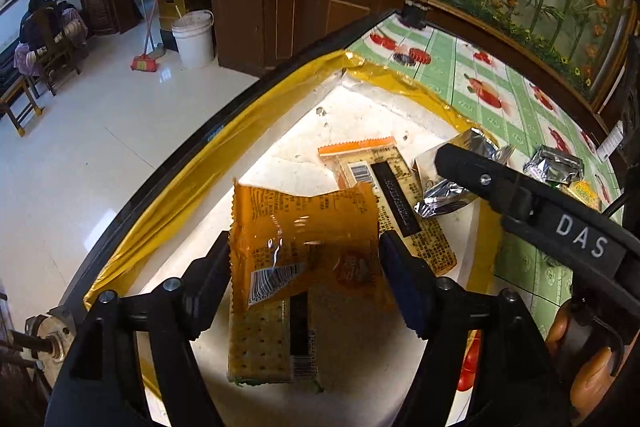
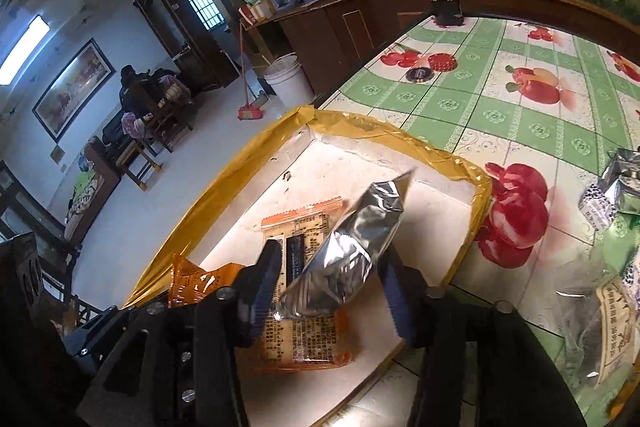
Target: Organize snacks
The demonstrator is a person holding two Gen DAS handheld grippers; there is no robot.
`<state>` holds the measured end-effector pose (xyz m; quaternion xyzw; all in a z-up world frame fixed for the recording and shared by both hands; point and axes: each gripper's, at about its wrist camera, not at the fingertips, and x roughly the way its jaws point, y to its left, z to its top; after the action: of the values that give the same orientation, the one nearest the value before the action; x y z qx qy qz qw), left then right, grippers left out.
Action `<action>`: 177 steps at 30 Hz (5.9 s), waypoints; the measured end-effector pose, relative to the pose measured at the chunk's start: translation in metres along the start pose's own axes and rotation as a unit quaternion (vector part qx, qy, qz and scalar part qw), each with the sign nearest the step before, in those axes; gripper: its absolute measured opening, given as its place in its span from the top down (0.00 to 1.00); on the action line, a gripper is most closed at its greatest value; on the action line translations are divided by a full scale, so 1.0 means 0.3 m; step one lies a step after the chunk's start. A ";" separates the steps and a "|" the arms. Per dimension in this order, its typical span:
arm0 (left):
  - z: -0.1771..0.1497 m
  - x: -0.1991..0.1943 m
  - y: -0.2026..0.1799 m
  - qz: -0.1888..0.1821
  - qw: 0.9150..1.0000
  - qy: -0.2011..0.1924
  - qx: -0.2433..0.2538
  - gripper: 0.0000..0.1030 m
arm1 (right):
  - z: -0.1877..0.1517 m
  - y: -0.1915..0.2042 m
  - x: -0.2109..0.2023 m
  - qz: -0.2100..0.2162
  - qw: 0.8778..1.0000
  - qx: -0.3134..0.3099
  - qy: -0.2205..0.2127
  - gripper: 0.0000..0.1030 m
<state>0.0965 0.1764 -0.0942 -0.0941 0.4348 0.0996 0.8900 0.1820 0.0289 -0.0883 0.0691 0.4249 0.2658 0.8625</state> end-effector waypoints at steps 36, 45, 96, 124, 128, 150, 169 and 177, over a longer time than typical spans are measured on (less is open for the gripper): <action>-0.126 -0.269 -0.252 -0.014 0.995 -0.080 0.060 0.21 | -0.443 -0.528 -0.618 -0.099 0.976 0.174 -0.087 0.31; -0.157 -0.194 -0.365 -0.061 0.995 -0.026 0.075 0.21 | -0.440 -0.575 -0.578 -0.132 0.973 0.172 -0.074 0.31; -0.180 -0.025 -0.624 -0.118 0.982 0.005 0.146 0.56 | -0.364 -0.662 -0.517 -0.226 0.965 0.125 -0.040 0.31; -0.222 -0.335 -0.406 -0.065 0.986 -0.088 0.123 0.56 | -0.440 -0.333 -0.728 -0.073 0.987 0.100 -0.099 0.31; -0.217 -0.332 -0.366 -0.059 0.988 -0.088 0.113 0.56 | -0.435 -0.295 -0.717 -0.067 0.989 0.089 -0.097 0.31; -0.205 -0.313 -0.277 -0.046 0.992 -0.082 0.082 0.56 | -0.426 -0.208 -0.677 -0.055 0.993 0.064 -0.085 0.31; -0.186 -0.304 -0.228 -0.040 0.994 -0.081 0.069 0.56 | -0.403 -0.164 -0.630 -0.076 0.994 0.038 -0.071 0.31; -0.164 -0.279 -0.154 -0.024 0.995 -0.080 0.046 0.56 | -0.360 -0.077 -0.574 -0.077 0.995 -0.007 -0.066 0.31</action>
<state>0.0210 0.1115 -0.0539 -0.0546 0.3644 0.0655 0.9273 0.0223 -0.0914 -0.0443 0.0478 0.3695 0.1967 0.9069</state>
